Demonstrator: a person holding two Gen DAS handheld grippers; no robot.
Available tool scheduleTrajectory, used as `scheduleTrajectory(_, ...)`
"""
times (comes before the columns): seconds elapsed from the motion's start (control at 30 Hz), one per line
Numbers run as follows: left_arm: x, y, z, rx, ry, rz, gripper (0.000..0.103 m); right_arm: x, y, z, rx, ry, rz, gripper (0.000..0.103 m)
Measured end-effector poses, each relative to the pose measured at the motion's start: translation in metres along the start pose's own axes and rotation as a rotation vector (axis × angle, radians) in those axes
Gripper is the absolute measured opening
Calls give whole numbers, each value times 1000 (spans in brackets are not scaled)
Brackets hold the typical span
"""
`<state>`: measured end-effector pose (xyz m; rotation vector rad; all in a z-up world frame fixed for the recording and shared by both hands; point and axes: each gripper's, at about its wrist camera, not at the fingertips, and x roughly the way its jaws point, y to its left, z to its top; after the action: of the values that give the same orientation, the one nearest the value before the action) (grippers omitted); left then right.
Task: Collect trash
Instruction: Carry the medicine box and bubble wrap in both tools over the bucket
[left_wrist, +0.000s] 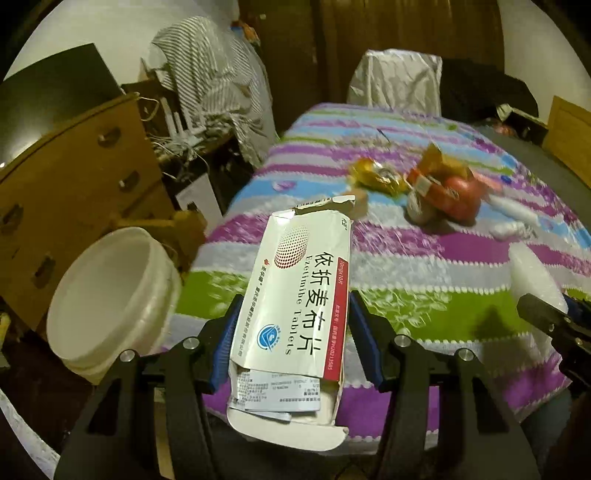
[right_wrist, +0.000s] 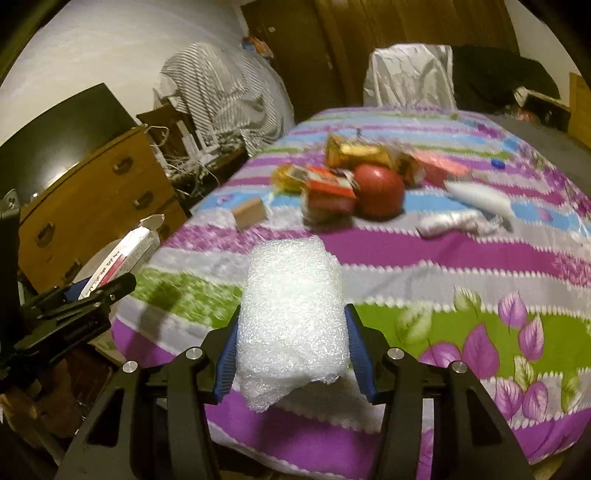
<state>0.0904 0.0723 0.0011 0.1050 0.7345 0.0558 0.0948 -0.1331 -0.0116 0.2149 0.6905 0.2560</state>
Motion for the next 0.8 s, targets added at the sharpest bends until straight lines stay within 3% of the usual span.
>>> scheduleTrajectory(0.23,-17,44,17,-66,-69,69,53,4,53,44,-79,-36,101,53)
scheduleTrajectory(0.43,-26,107,34,-145,-114,173,53,26,126,89,-172,-41,210,53)
scheduleTrajectory(0.63,-29,176,43,-212,-135,291,54,65,213,128,-252,21,325,53)
scheduleTrajectory(0.8,-21,227,45,-258,-102,356,54,100,291,143,-341,86,384,53)
